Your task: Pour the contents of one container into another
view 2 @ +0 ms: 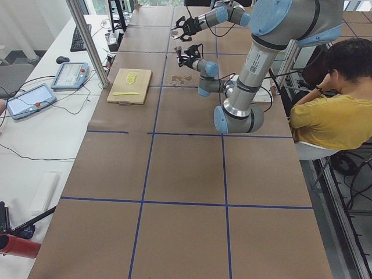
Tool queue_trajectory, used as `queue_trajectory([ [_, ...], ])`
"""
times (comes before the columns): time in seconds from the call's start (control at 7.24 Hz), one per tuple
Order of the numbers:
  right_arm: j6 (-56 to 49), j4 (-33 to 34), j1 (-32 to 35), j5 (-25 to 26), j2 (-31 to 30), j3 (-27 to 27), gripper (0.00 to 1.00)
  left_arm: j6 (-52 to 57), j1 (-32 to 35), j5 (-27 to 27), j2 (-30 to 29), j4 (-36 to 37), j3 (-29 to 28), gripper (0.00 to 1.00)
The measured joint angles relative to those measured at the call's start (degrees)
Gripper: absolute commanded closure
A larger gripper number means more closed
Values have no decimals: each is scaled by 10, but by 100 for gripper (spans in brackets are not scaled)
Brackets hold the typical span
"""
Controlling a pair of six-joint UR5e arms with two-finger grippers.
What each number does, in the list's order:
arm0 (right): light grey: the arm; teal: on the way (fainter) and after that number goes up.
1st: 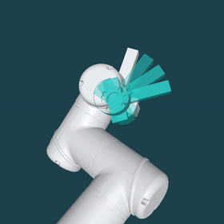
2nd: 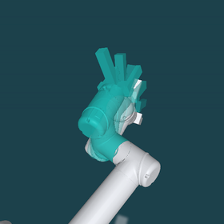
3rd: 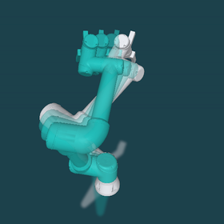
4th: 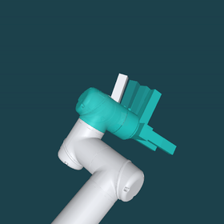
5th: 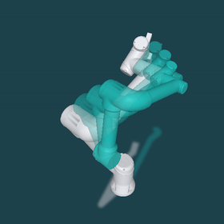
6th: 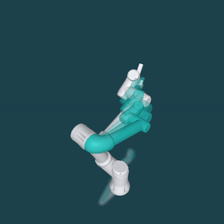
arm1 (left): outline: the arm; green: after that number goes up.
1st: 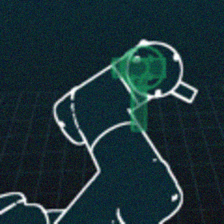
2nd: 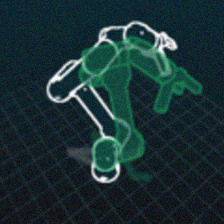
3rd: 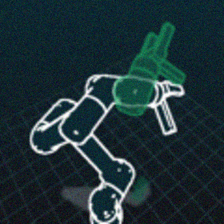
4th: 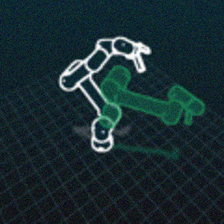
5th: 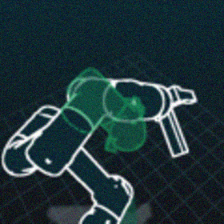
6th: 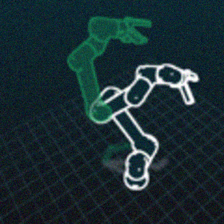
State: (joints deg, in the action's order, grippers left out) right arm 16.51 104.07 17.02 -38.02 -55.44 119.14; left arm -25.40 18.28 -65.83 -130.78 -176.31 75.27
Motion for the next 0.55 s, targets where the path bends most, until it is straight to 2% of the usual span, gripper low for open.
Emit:
queue_trajectory([
  [0.55,-13,16,-3,2,0,8,100,0,0,0,-1,1,0,100],
])
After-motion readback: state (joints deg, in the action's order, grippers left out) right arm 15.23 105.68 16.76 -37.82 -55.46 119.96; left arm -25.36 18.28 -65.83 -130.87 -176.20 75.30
